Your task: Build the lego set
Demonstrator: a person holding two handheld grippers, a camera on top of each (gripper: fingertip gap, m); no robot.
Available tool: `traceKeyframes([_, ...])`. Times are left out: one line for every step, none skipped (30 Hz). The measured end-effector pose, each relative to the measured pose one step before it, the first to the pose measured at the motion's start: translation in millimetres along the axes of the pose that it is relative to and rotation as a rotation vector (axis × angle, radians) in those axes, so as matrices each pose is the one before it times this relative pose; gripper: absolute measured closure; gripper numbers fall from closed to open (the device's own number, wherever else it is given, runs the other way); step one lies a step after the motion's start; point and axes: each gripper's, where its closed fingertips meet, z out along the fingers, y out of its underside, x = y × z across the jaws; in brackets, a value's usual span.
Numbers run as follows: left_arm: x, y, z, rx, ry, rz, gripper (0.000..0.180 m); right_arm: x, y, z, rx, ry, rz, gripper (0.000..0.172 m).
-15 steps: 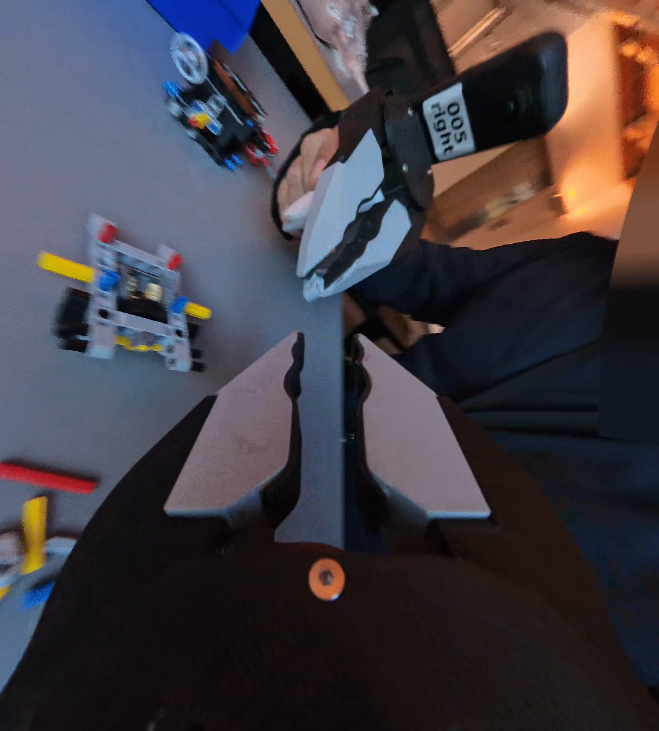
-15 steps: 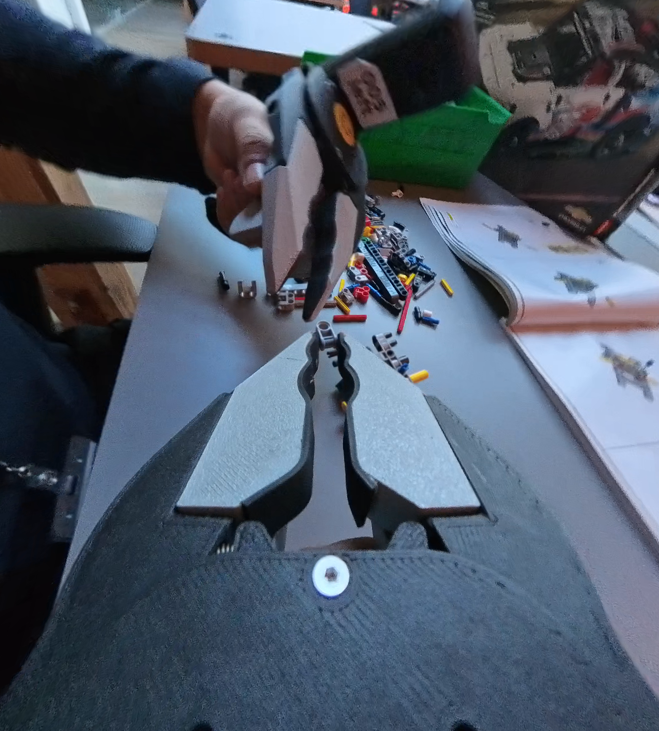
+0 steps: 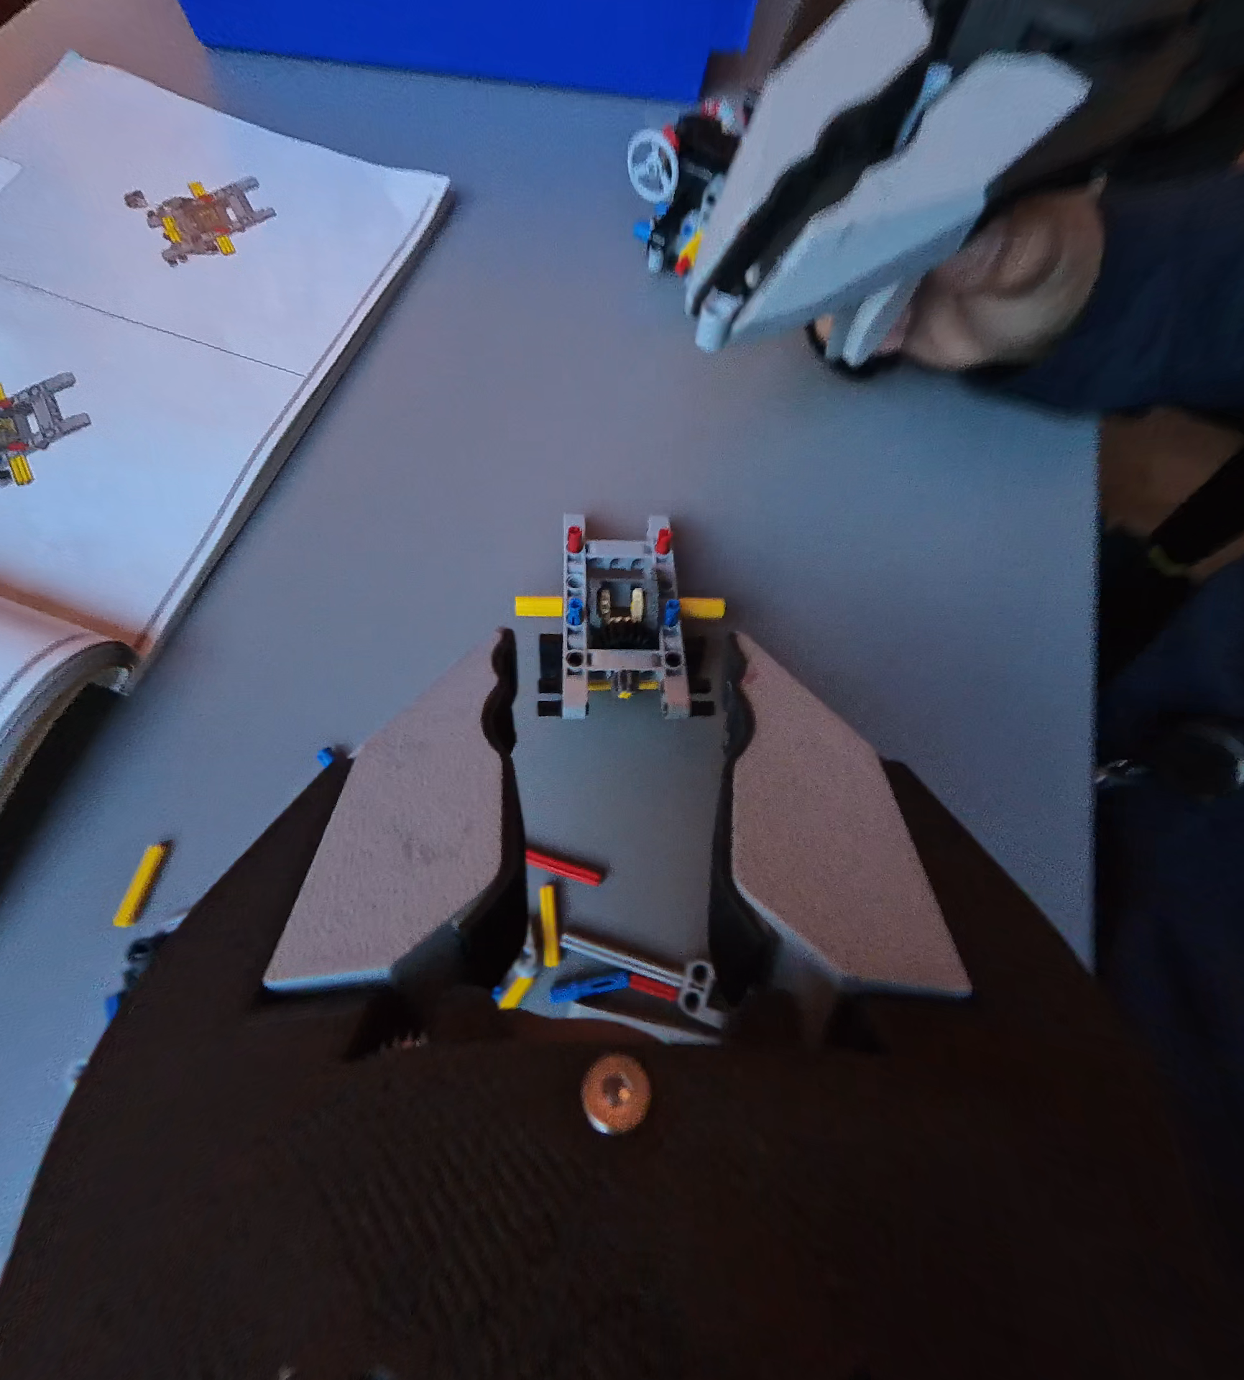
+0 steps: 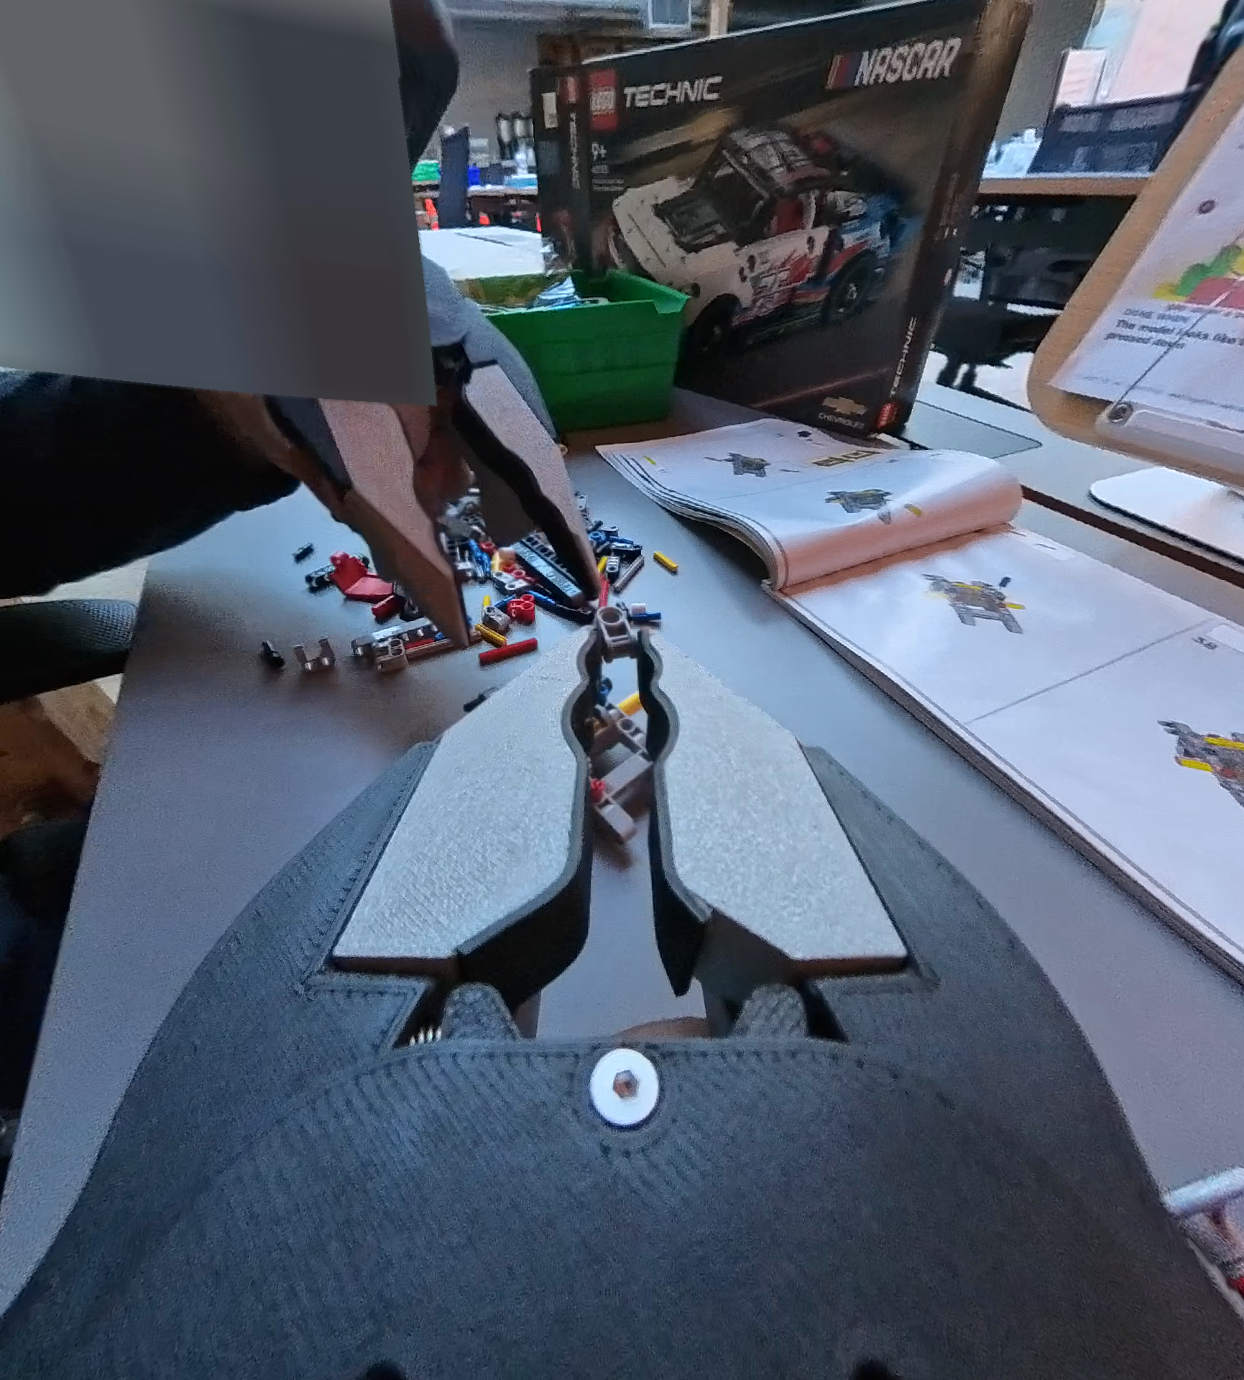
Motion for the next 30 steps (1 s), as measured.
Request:
traceKeyframes([-2.02,4.23,4.34,-0.0330,-0.0120,0.0381,0.123,1.46,1.30,0.38,-0.0048,-0.0007,0.0141,0.166])
traceKeyframes([-0.60,4.63,4.63,-0.0341,-0.0009,0.0272,0.117,1.25,1.47,0.50,-0.0065,-0.0012,0.0140,0.166])
traceKeyframes([1.72,3.85,4.57,-0.0286,0.0192,0.0148,0.112,1.56,1.15,0.40,-0.0055,0.0030,0.0086,0.166])
traceKeyframes([2.68,2.13,3.88,-0.0161,0.0300,0.0048,0.111,1.09,0.88,0.28,-0.0044,0.0036,0.0025,0.166])
traceKeyframes([1.38,1.13,3.00,-0.0073,0.0246,-0.0001,0.111,1.06,1.00,0.51,-0.0063,0.0042,-0.0005,0.166])
traceKeyframes([-1.32,1.18,2.52,-0.0046,0.0109,0.0009,0.112,0.73,1.60,0.83,-0.0090,0.0026,-0.0016,0.166])
traceKeyframes([-2.37,2.07,2.55,-0.0057,0.0049,0.0061,0.115,-0.42,2.34,1.45,-0.0127,-0.0050,-0.0003,0.166])
traceKeyframes([-1.69,2.42,2.81,-0.0059,0.0090,0.0101,0.121,-1.42,2.45,1.77,-0.0142,-0.0106,0.0014,0.166])
traceKeyframes([0.68,1.57,2.62,0.0009,0.0230,0.0050,0.124,-1.15,1.67,1.68,-0.0104,-0.0073,-0.0011,0.166])
traceKeyframes([1.54,3.33,2.98,-0.0121,0.0249,-0.0007,0.127,-0.53,1.05,1.34,-0.0079,-0.0009,-0.0063,0.166])
traceKeyframes([1.50,4.48,2.70,-0.0231,0.0203,-0.0015,0.130,-0.51,1.24,1.17,-0.0091,0.0006,-0.0098,0.166])
traceKeyframes([1.63,3.81,1.92,-0.0189,0.0157,0.0074,0.130,-0.73,1.53,1.15,-0.0100,-0.0006,-0.0089,0.166])
traceKeyframes([0.78,2.26,1.04,-0.0071,0.0043,0.0169,0.130,-0.53,1.35,1.08,-0.0088,-0.0015,-0.0054,0.166])
traceKeyframes([0.84,0.62,0.32,0.0019,0.0015,0.0162,0.130,-0.29,1.13,1.05,-0.0073,-0.0019,-0.0013,0.166])
traceKeyframes([1.48,0.14,0.03,0.0007,0.0065,0.0089,0.130,0.22,1.34,1.06,-0.0076,-0.0022,0.0028,0.166])
traceKeyframes([1.65,-0.33,0.05,0.0004,0.0094,0.0003,0.130,0.47,0.96,0.84,-0.0061,-0.0032,0.0064,0.166])
traceKeyframes([2.03,-0.95,0.15,0.0035,0.0118,-0.0008,0.130,0.57,0.08,0.51,-0.0009,-0.0045,0.0088,0.166])
traceKeyframes([2.40,-1.63,0.08,0.0082,0.0122,0.0036,0.130,0.57,-0.73,0.07,0.0041,-0.0040,0.0097,0.166])
traceKeyframes([3.14,-1.13,0.08,0.0058,0.0134,0.0084,0.130,0.81,-0.79,-0.14,0.0057,-0.0029,0.0102,0.166])
traceKeyframes([3.37,-0.43,0.23,0.0008,0.0134,0.0101,0.130,0.46,-0.57,-0.18,0.0040,-0.0035,0.0097,0.166])
traceKeyframes([2.71,-0.35,0.34,-0.0007,0.0095,0.0082,0.130,0.35,-0.15,-0.01,0.0010,-0.0037,0.0081,0.166])
traceKeyframes([1.70,-0.67,0.40,-0.0002,0.0029,0.0043,0.130,0.30,-0.06,0.00,0.0006,-0.0018,0.0053,0.166])
traceKeyframes([0.91,-0.92,0.00,0.0023,-0.0016,0.0019,0.130,0.11,-0.18,0.01,0.0003,-0.0003,0.0021,0.166])
traceKeyframes([0.73,-1.12,-0.44,0.0052,-0.0019,0.0012,0.129,-0.10,0.13,-0.05,-0.0006,0.0010,-0.0011,0.166])
traceKeyframes([1.13,-1.48,-0.92,0.0091,0.0017,0.0016,0.129,-0.23,0.06,-0.09,-0.0006,0.0015,-0.0029,0.166])
traceKeyframes([1.60,-1.57,-1.09,0.0109,0.0042,0.0016,0.129,-0.43,0.08,-0.12,-0.0005,0.0011,-0.0038,0.166])
traceKeyframes([1.91,-1.49,-1.35,0.0108,0.0081,0.0026,0.131,-0.48,0.09,-0.24,-0.0005,0.0005,-0.0033,0.166])
traceKeyframes([1.21,-1.81,-1.28,0.0129,0.0055,0.0018,0.133,-0.29,0.15,-0.25,-0.0004,-0.0007,-0.0011,0.166])
traceKeyframes([-0.22,-1.64,-1.11,0.0130,-0.0001,-0.0028,0.134,-0.16,-0.03,-0.27,-0.0001,-0.0014,0.0014,0.166])
traceKeyframes([-1.06,-0.92,-0.72,0.0083,-0.0011,-0.0072,0.134,0.05,-0.18,-0.31,0.0009,-0.0016,0.0034,0.166])
